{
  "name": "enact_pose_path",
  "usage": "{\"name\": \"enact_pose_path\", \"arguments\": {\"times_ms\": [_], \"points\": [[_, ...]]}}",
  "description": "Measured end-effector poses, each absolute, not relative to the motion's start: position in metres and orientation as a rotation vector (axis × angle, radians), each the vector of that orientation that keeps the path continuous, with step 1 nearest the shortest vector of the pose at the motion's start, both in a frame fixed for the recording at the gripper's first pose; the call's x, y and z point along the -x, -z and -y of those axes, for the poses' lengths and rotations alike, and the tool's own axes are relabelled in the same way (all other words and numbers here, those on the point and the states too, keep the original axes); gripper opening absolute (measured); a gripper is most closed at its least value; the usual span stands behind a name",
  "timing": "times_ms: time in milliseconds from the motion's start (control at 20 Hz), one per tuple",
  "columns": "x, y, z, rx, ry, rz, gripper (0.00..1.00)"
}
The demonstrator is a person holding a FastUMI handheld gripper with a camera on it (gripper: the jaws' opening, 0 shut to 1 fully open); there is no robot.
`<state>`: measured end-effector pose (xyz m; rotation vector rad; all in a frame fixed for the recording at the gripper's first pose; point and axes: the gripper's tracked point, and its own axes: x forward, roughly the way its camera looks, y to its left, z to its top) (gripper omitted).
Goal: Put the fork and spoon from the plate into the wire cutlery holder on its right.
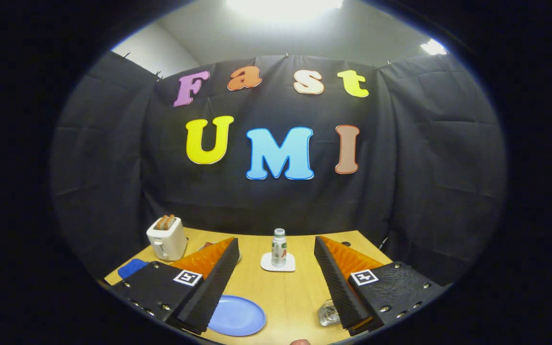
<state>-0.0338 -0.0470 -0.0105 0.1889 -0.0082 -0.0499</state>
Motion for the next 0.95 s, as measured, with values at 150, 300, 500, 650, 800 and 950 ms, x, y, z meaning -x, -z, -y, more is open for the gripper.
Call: {"name": "enact_pose_path", "arguments": {"times_ms": [150,300,500,650,800,950], "points": [[0.03,0.003,0.029,-0.204,0.044,0.107,0.97],[0.036,0.005,0.022,-0.148,0.067,0.101,0.97],[0.036,-0.003,0.013,-0.15,0.046,0.109,0.97],[0.036,-0.002,0.0,-0.184,0.011,0.095,0.97],[0.038,-0.002,-0.009,-0.187,-0.008,0.101,0.97],[0.036,-0.005,-0.013,-0.187,-0.004,0.111,0.97]]}}
